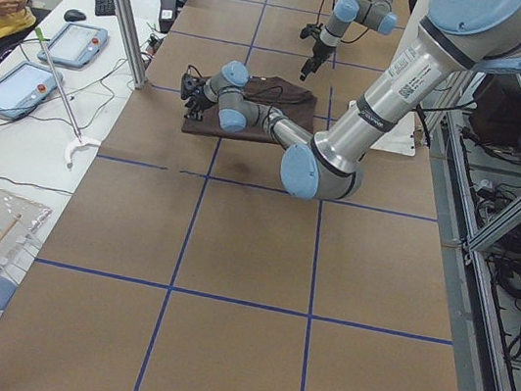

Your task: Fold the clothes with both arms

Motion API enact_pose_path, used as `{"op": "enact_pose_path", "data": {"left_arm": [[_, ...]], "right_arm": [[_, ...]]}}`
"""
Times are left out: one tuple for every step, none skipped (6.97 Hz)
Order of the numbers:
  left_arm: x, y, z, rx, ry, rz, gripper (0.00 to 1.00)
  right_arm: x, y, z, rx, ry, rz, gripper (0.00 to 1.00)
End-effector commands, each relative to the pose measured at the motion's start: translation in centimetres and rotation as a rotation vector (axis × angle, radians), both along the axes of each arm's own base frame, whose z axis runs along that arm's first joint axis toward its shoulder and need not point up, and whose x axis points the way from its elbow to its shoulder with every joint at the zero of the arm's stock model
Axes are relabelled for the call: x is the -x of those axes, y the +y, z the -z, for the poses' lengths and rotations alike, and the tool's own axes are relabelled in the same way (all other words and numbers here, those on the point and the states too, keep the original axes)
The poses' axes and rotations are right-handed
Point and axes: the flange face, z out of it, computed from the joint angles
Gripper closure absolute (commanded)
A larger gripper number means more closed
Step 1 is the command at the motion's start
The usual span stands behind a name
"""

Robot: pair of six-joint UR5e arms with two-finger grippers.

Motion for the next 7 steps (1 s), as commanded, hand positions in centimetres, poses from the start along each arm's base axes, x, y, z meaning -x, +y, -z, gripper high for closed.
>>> {"op": "enact_pose_path", "data": {"left_arm": [[1.4, 2.2, 0.6, -0.01, 0.051, -0.065, 0.51], [1.3, 2.3, 1.2, -0.013, 0.062, -0.065, 0.51], [1.3, 2.2, 1.4, -0.009, 0.067, -0.064, 0.51], [1.1, 2.4, 1.7, -0.013, 0.071, -0.068, 0.51], [0.8, 2.6, 1.8, -0.013, 0.073, -0.072, 0.51], [0.9, 2.7, 2.1, -0.017, 0.078, -0.072, 0.51], [1.0, 2.8, 2.4, -0.022, 0.082, -0.072, 0.51]], "right_arm": [[3.1, -0.7, -1.5, -0.157, 0.081, 0.18, 0.0], [4.1, -0.6, -1.5, -0.218, 0.114, 0.288, 0.0], [5.0, -0.5, -1.9, -0.243, 0.139, 0.357, 0.0], [5.7, -0.3, -2.5, -0.268, 0.166, 0.395, 0.0], [5.8, -0.1, -3.0, -0.303, 0.189, 0.436, 0.0], [6.0, -0.1, -3.5, -0.307, 0.202, 0.445, 0.0], [6.1, -0.1, -3.8, -0.326, 0.214, 0.467, 0.0]]}}
